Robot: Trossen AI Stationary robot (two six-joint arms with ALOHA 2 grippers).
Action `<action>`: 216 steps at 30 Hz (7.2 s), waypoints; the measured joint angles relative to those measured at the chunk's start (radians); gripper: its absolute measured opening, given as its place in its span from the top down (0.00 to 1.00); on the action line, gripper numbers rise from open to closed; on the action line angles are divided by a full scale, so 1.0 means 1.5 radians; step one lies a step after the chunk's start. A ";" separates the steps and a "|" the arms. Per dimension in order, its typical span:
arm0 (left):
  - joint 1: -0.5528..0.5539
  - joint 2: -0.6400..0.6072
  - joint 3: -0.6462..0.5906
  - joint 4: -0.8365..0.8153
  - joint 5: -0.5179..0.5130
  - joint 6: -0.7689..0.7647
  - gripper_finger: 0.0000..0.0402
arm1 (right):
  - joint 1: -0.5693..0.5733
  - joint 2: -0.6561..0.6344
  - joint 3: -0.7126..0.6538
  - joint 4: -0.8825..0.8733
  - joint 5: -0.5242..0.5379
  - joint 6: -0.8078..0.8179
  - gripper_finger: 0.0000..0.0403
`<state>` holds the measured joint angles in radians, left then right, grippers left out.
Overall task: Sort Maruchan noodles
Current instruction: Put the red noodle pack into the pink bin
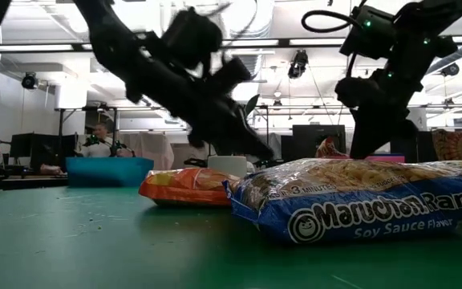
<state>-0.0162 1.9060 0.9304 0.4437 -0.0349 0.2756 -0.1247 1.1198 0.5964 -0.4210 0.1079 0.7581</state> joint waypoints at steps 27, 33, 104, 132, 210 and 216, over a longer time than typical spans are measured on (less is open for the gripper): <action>0.031 0.118 0.059 0.006 0.002 -0.050 0.91 | -0.056 0.007 -0.153 0.301 -0.090 0.127 0.20; 0.031 0.119 0.056 0.004 0.002 -0.051 0.91 | -0.056 0.024 -0.231 0.484 -0.088 0.166 0.17; 0.027 -0.264 -0.022 -0.218 0.000 0.020 0.91 | -0.040 0.052 -0.064 0.580 -0.137 -0.036 0.89; 0.024 -0.555 -0.206 -0.156 -0.005 -0.015 0.91 | -0.278 0.164 0.264 -0.284 0.564 -0.379 0.90; 0.024 -0.553 -0.207 -0.178 -0.005 -0.015 0.91 | -0.327 0.085 -0.003 0.264 0.446 -0.245 0.98; 0.024 -0.553 -0.207 -0.178 -0.005 -0.015 0.91 | -0.327 0.133 -0.090 0.368 0.446 -0.223 0.98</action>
<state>0.0204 1.0760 0.6193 0.1761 -0.0418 0.2527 -0.6156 1.3189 0.4612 0.1312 0.7770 0.4238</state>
